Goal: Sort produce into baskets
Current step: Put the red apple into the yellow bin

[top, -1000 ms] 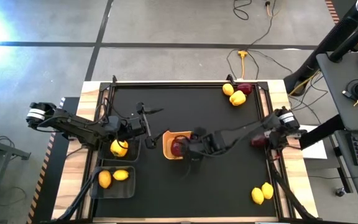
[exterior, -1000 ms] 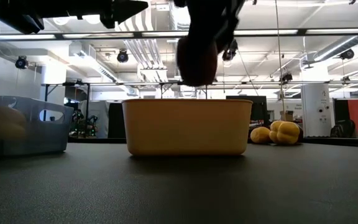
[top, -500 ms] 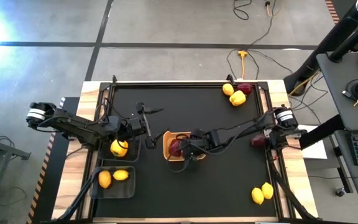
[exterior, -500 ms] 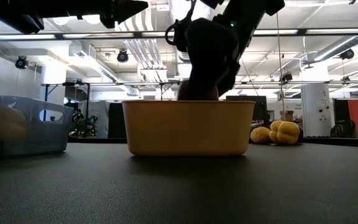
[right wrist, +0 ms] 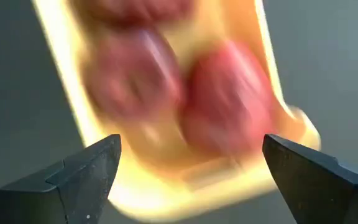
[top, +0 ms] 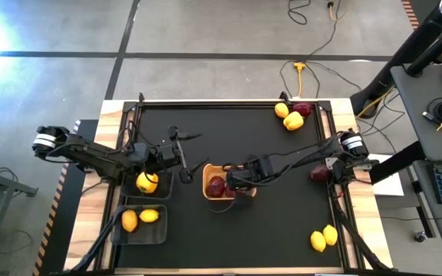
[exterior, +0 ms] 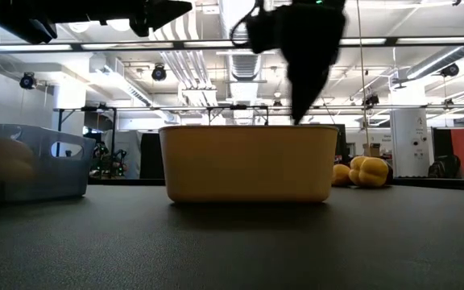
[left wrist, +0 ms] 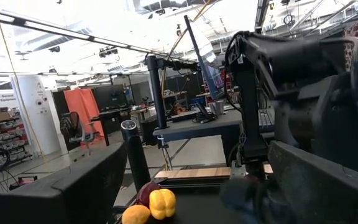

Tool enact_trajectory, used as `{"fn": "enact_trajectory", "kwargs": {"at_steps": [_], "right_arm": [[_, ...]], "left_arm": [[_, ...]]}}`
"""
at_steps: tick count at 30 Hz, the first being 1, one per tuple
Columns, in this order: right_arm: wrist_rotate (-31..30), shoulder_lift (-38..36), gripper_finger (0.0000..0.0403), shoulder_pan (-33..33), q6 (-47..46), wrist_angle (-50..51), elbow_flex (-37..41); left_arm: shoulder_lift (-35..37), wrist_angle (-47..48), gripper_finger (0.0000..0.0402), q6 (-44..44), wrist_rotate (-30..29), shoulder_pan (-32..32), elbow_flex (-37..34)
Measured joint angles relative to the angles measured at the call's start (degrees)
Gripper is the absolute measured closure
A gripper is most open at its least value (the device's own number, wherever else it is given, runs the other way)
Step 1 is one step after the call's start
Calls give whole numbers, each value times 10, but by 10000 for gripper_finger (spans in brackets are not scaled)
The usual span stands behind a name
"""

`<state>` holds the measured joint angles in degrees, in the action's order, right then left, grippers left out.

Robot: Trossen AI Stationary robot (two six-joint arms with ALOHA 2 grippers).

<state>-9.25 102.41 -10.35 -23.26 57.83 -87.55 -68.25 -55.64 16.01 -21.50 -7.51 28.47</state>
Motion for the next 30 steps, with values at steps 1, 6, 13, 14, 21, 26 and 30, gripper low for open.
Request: {"fn": "enact_trajectory", "kwargs": {"at_steps": [1, 6, 13, 14, 21, 26, 30], "right_arm": [[-4, -2, 19, 0, -11, 44, -10], [-56, -20, 19, -5, -48, 273, -9], [-11, -88, 19, 25, -79, 282, 119], [-8, -92, 19, 30, -76, 286, 141], [18, -110, 19, 66, -2, 274, 297], [24, -108, 19, 81, 73, 250, 385], [27, -108, 19, 83, 104, 216, 429]], "left_arm": [[0, 0, 29, 0, 0, 0, 0], [0, 0, 29, 0, 0, 0, 0], [0, 0, 29, -1, 0, 0, 0], [0, 1, 29, -1, 0, 0, 0], [0, 0, 29, -2, 0, 0, 0], [0, 0, 29, -2, 0, 0, 0], [0, 0, 29, -1, 0, 0, 0]]}}
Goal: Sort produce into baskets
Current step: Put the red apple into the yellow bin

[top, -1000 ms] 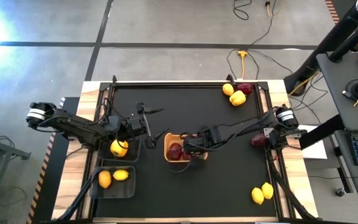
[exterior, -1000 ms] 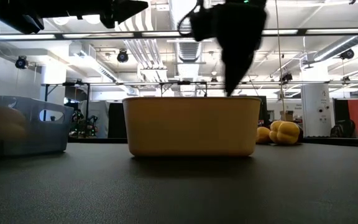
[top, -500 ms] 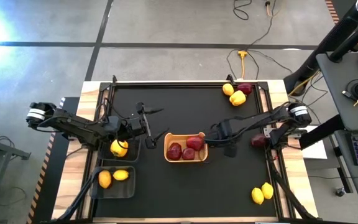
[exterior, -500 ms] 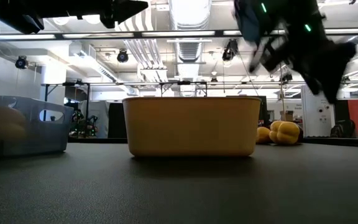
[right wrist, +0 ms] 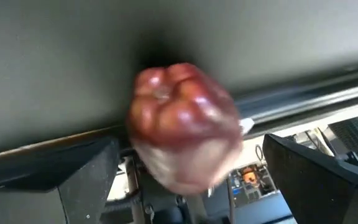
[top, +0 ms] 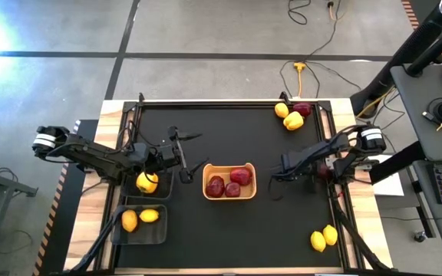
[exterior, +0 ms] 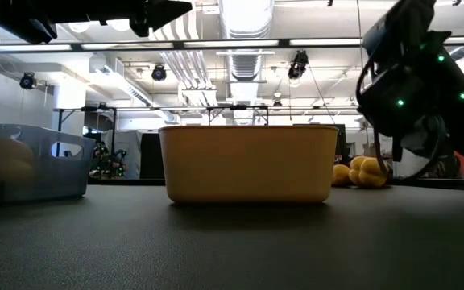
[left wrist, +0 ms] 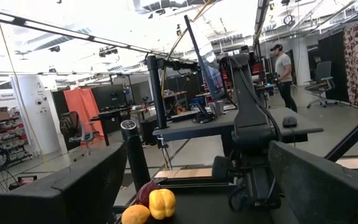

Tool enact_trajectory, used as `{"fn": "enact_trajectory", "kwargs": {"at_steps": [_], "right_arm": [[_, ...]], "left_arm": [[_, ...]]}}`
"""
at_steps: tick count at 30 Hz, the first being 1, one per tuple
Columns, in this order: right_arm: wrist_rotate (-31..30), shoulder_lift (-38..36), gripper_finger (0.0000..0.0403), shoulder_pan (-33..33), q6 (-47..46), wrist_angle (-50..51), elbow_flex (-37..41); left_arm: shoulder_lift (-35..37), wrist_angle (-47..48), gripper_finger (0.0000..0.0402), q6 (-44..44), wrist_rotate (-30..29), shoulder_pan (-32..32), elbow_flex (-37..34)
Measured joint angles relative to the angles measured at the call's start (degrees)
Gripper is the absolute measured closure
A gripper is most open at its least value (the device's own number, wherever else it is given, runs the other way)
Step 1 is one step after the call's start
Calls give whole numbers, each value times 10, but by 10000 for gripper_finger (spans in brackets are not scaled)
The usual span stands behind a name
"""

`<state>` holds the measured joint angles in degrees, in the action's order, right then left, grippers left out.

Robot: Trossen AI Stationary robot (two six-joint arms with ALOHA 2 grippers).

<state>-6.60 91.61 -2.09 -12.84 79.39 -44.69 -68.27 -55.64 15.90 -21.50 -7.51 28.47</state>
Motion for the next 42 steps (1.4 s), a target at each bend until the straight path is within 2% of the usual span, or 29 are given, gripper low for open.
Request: {"fn": "enact_trajectory", "kwargs": {"at_steps": [8, 11, 14, 19, 21, 26, 29, 33, 36, 39, 42], "right_arm": [[6, 20, 19, 0, 9, -38, 25], [-9, 28, 28, 0, 0, -43, 28], [-11, 31, 59, 1, -6, -49, 28], [-9, 23, 142, 0, -22, -46, 10], [-9, 15, 161, 0, -21, -33, -12], [-21, -6, 161, 0, -42, 17, -117], [-34, -13, 161, 0, -73, 8, -201], [-104, -16, 161, -10, -131, -72, -290], [-128, -16, 145, -20, -111, -184, -320], [-116, -16, 136, -21, -65, -333, -314], [-71, -13, 139, -20, -38, -475, -287]], "left_arm": [[0, 0, 29, 1, 0, 0, 0], [0, 0, 29, 0, -1, 0, 0], [0, 1, 29, 1, -1, 0, 0], [0, 2, 29, 1, -3, 0, 0], [0, 2, 29, 1, -5, 0, 0], [0, -17, 29, -2, -3, 0, 0], [0, -18, 29, -5, 0, 0, 0], [0, -18, 29, -6, 0, 0, 0], [0, -19, 29, -14, 0, 0, 0], [0, -18, 29, -15, 0, 0, 0], [0, -18, 29, -15, 0, 0, 0]]}}
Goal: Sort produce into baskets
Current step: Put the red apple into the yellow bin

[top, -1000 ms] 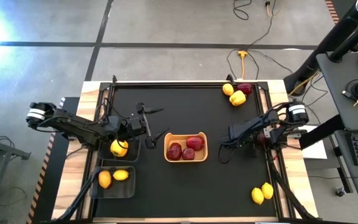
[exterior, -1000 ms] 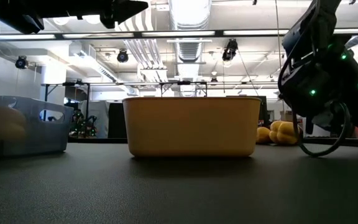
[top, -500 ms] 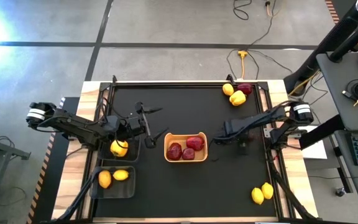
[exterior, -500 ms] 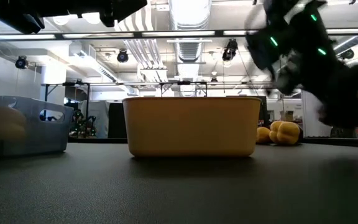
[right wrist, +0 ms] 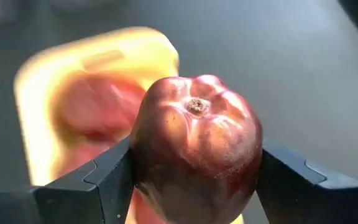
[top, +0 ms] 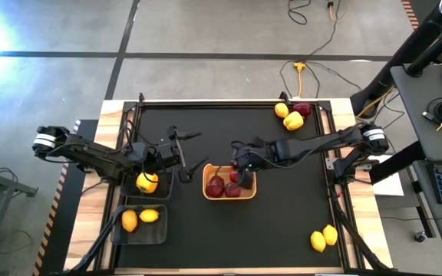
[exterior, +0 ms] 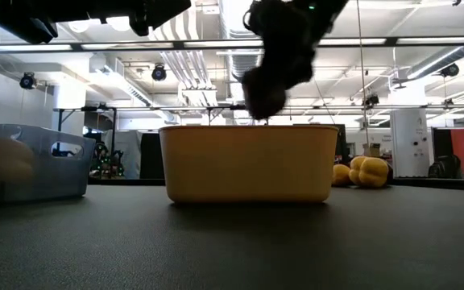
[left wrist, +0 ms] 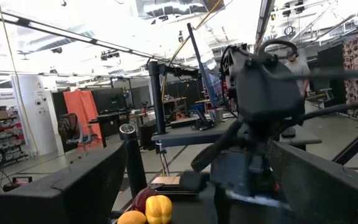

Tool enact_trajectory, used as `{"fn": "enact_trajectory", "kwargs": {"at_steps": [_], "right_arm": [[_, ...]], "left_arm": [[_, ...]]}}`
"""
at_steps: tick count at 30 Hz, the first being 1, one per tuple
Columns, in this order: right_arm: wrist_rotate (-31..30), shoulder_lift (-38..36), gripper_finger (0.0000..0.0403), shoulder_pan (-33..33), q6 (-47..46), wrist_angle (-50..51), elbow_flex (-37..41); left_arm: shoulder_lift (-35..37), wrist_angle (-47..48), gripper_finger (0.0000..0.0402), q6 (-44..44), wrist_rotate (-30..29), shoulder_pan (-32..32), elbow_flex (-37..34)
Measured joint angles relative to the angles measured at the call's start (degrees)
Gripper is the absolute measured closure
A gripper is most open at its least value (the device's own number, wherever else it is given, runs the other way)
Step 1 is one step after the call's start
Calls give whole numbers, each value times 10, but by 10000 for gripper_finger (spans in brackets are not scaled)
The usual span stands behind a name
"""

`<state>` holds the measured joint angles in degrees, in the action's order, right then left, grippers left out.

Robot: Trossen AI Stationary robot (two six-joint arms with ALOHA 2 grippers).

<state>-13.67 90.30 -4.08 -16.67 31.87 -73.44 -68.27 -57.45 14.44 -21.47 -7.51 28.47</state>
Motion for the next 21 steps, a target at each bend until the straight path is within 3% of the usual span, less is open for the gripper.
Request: {"fn": "enact_trajectory", "kwargs": {"at_steps": [6, 14, 21], "right_arm": [[22, 44, 138, -1, 36, -189, 47], [3, 132, 90, 1, 25, -219, 54], [3, 133, 26, 1, 38, -204, 30]], "left_arm": [[0, 1, 29, 0, 0, 0, 0], [0, 7, 29, 0, 0, 0, 0], [0, 7, 29, 2, -1, 0, 0]]}}
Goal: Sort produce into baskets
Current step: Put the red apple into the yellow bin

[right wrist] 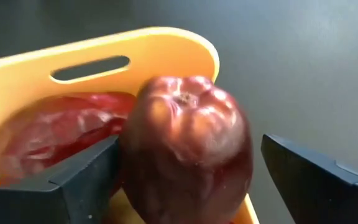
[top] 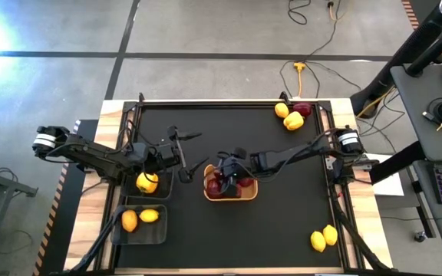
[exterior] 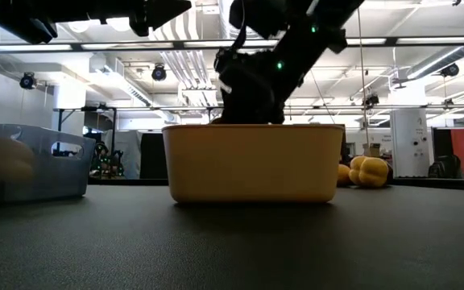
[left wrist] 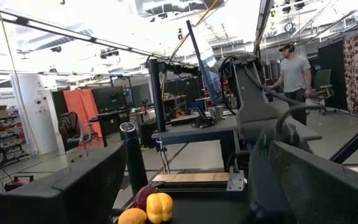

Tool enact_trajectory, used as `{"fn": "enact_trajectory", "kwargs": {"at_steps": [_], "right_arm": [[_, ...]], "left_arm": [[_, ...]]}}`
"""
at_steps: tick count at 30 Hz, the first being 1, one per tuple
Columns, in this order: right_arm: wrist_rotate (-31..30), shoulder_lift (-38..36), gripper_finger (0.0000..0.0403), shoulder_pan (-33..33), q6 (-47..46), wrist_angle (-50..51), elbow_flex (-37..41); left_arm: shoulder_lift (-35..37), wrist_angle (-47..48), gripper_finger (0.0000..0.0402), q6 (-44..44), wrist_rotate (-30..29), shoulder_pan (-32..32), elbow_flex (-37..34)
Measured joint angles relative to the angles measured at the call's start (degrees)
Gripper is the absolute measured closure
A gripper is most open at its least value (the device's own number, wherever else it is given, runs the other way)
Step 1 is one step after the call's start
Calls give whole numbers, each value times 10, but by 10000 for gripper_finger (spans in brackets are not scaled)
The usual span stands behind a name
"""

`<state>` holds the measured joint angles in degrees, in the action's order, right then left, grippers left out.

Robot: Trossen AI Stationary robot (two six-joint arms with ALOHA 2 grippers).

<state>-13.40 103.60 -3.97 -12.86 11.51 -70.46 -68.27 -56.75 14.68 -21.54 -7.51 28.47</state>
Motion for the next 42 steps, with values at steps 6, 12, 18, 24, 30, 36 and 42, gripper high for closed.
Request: {"fn": "enact_trajectory", "kwargs": {"at_steps": [6, 12, 18, 24, 30, 36, 42], "right_arm": [[1, -27, 19, 0, 8, 83, -47], [-16, -55, 19, -3, 5, 142, -83], [-77, -53, 19, -2, -45, 131, -79], [-78, -13, 19, -3, -80, 107, -60], [-79, 29, 19, -3, -83, 110, -55], [-76, 9, 19, -3, -60, 109, -69], [-119, -67, 19, -3, -54, 154, -71]], "left_arm": [[0, 3, 29, 0, 0, 0, 0], [0, 3, 29, 0, -1, 0, 0], [0, 3, 29, 0, -1, 0, 0], [0, 2, 29, 0, -2, 0, 0], [0, 3, 29, 0, -2, 0, 0], [0, 7, 29, 0, -4, 0, 0], [0, 8, 29, 0, -4, 1, 0]]}}
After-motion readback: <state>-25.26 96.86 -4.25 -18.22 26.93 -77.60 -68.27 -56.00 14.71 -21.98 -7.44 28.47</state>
